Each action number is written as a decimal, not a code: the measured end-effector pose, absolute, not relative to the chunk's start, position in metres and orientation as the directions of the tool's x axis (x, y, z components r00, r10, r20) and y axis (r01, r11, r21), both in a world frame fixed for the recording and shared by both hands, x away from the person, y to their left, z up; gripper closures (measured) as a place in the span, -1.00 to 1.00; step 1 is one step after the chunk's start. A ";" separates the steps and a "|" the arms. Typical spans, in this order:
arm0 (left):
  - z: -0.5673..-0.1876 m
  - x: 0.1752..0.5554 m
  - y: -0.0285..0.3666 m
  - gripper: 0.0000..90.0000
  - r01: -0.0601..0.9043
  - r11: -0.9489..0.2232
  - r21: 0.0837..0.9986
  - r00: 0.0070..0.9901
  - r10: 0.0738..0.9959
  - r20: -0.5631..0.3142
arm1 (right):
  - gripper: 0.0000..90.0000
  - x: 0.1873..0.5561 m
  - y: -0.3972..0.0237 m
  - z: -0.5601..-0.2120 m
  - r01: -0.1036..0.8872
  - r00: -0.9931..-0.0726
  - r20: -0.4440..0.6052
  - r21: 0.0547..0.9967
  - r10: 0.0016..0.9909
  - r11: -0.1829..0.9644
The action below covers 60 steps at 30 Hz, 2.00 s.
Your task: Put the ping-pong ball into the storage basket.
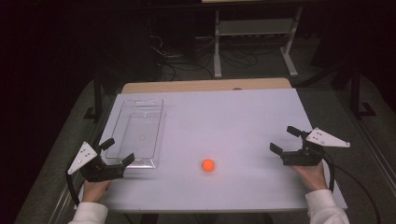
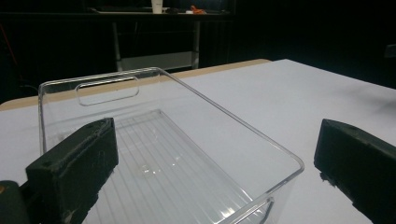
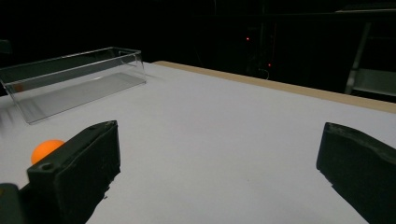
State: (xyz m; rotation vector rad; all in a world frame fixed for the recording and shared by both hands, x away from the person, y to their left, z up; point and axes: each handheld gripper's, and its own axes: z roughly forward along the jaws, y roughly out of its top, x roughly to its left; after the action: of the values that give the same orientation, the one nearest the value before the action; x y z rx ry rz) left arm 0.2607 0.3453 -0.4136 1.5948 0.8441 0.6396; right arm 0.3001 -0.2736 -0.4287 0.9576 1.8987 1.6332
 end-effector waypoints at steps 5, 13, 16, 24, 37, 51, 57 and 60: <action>-0.413 0.260 0.345 -1.00 0.178 -0.086 0.980 0.585 0.810 -0.035 | -1.00 0.300 -0.272 -0.429 0.206 -0.658 0.093 0.977 0.748 0.060; -0.413 0.260 0.344 -1.00 0.198 -0.093 0.976 0.576 0.816 -0.039 | -1.00 0.300 -0.272 -0.429 0.209 -0.657 0.094 0.976 0.748 0.062; -0.411 0.260 0.342 -1.00 0.209 -0.107 0.972 0.574 0.818 -0.033 | -1.00 0.300 -0.272 -0.429 0.210 -0.658 0.096 0.976 0.747 0.060; -0.406 0.262 0.337 -1.00 0.215 -0.113 0.970 0.583 0.812 -0.035 | -1.00 0.301 -0.270 -0.430 0.210 -0.662 0.094 0.976 0.744 0.064; -0.396 0.267 0.334 -1.00 0.234 -0.182 0.955 0.614 0.789 0.000 | -1.00 0.301 -0.271 -0.430 0.217 -0.656 0.097 0.974 0.748 0.064; -0.383 0.274 0.324 -1.00 0.238 -0.229 0.944 0.642 0.766 0.024 | -1.00 0.300 -0.272 -0.430 0.219 -0.654 0.096 0.973 0.750 0.067; -0.375 0.279 0.317 -1.00 0.239 -0.285 0.928 0.671 0.739 0.054 | -1.00 0.300 -0.271 -0.430 0.220 -0.657 0.095 0.973 0.748 0.070; -0.374 0.280 0.316 -1.00 0.241 -0.294 0.925 0.674 0.736 0.059 | -1.00 0.301 -0.271 -0.430 0.220 -0.657 0.093 0.973 0.748 0.072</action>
State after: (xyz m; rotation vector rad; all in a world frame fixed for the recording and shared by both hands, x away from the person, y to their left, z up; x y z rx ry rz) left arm 0.2802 0.3158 -0.3735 1.8501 0.7713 0.5975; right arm 0.3005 -0.2708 -0.4305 0.9578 1.9213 1.6163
